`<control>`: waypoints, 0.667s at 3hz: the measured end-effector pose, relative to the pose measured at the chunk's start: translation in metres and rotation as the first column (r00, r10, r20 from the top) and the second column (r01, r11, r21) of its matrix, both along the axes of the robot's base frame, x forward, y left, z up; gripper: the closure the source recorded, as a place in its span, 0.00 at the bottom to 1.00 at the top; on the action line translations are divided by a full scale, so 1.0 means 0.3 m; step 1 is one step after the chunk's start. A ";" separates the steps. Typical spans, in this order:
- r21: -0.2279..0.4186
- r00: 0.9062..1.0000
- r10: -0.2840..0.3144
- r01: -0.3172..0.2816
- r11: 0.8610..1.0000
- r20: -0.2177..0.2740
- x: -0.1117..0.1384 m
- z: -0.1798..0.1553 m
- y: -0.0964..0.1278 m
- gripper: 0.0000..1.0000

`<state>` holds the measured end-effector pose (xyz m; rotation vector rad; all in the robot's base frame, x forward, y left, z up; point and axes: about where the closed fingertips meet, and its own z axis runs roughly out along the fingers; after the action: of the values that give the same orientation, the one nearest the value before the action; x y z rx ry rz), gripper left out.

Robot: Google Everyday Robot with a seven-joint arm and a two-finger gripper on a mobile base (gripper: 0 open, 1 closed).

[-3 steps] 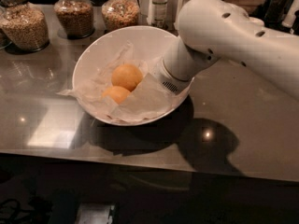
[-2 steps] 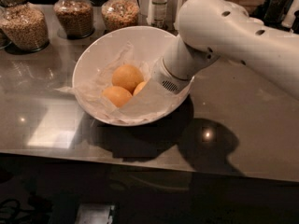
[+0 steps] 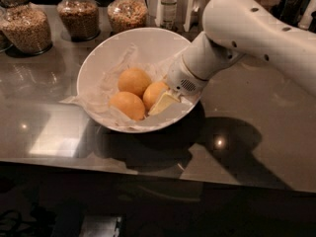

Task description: Pick orange from white bowl

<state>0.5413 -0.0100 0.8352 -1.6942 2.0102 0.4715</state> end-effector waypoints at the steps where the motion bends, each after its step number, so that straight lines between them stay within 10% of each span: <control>1: 0.073 0.999 0.030 -0.028 0.997 -0.022 0.008 0.013 -0.015 1.00; 2: 0.160 0.997 0.072 -0.073 0.985 0.008 0.002 0.082 -0.056 1.00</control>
Offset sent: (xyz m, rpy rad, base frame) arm -0.0168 -0.1011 0.1436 0.6125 -0.1359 0.2903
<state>0.5420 -0.0269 0.8599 -1.6724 1.8605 0.6379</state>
